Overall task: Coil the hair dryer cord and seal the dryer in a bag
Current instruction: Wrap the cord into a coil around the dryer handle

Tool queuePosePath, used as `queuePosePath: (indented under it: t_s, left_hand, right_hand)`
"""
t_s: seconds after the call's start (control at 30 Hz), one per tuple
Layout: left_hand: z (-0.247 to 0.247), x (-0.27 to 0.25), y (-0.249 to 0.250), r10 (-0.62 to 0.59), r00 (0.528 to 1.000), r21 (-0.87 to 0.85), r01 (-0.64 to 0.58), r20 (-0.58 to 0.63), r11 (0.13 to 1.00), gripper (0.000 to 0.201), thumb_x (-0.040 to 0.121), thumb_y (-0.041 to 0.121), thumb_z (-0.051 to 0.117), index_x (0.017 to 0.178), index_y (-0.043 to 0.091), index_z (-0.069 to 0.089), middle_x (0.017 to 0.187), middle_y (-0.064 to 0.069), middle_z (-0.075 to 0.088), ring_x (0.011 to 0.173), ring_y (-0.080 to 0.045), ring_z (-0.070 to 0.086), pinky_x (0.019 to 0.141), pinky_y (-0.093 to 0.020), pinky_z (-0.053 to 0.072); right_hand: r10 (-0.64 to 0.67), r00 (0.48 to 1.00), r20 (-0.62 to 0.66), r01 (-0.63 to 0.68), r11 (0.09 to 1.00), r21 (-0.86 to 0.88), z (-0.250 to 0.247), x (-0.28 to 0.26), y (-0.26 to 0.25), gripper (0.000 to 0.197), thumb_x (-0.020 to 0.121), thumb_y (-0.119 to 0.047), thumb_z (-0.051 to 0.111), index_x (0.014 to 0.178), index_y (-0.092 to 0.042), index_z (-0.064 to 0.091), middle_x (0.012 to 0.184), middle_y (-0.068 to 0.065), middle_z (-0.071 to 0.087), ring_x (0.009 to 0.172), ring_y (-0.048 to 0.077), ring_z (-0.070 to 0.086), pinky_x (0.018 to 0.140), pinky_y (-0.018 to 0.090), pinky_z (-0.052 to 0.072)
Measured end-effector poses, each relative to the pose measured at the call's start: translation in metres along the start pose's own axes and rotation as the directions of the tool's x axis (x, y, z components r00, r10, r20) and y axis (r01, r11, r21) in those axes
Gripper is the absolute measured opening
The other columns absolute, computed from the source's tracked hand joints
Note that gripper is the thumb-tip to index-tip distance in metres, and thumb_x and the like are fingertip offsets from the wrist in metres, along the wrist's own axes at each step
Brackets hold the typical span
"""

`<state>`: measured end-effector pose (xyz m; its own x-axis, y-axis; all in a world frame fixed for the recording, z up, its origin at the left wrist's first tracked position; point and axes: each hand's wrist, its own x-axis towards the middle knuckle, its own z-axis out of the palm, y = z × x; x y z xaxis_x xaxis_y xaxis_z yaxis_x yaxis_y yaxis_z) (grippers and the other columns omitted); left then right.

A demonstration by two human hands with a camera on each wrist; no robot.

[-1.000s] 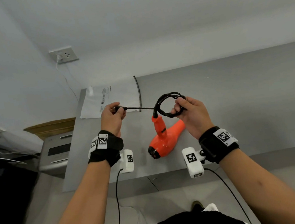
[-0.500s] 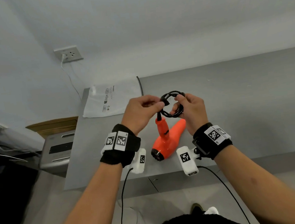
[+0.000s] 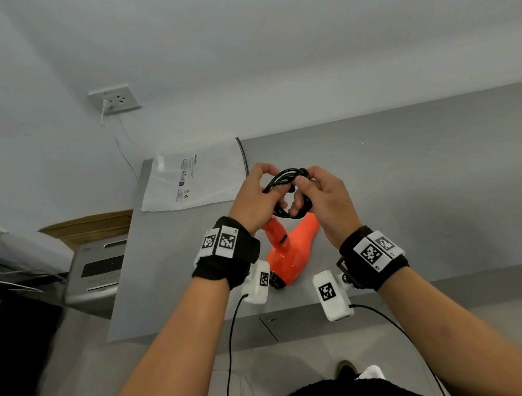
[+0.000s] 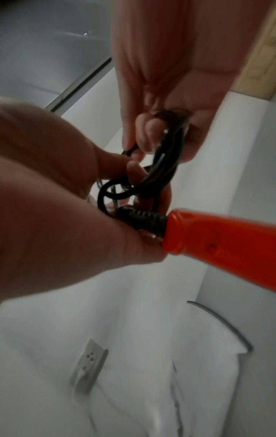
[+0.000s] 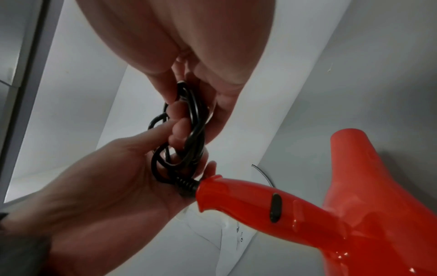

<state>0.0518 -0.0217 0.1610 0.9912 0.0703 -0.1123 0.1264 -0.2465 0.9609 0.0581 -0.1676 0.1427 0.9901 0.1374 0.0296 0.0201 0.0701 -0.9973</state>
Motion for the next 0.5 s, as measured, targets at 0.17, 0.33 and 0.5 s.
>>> queuePosePath:
  t_s: [0.17,0.33,0.5]
  left_hand:
    - [-0.007,0.0,0.003,-0.055,0.99,-0.327,0.095,0.129,0.94,0.038,0.092,-0.006,0.056,0.125,0.01,0.065,0.102,-0.019,0.069,0.101,-0.028,0.068,0.069,-0.029,0.053]
    - [-0.012,0.004,0.007,-0.122,0.99,-0.485,0.142,0.073,0.863,0.044,0.09,-0.011,0.052,0.131,0.004,0.062,0.094,-0.012,0.064,0.095,-0.027,0.065,0.093,-0.05,0.05]
    - [-0.006,0.003,0.01,-0.162,0.984,-0.581,0.087,-0.078,0.809,0.049,0.089,-0.011,0.061,0.135,0.004,0.054,0.105,-0.017,0.051,0.103,-0.03,0.062,0.091,-0.068,0.052]
  right_hand:
    - [0.074,0.997,0.012,-0.075,0.997,0.013,-0.01,0.003,-0.001,0.019,0.103,-0.011,0.05,0.101,0.007,0.058,0.058,0.006,0.053,0.051,0.026,0.056,0.06,0.037,0.053]
    - [0.114,0.993,0.035,-0.115,0.993,0.028,-0.011,-0.001,0.004,0.016,0.102,-0.012,0.052,0.096,0.001,0.06,0.058,0.005,0.052,0.05,0.022,0.056,0.057,0.032,0.052]
    - [0.172,0.984,0.039,-0.173,0.985,0.019,-0.016,0.002,0.001,0.014,0.1,-0.01,0.055,0.098,0.001,0.063,0.062,0.008,0.057,0.056,0.025,0.062,0.064,0.039,0.058]
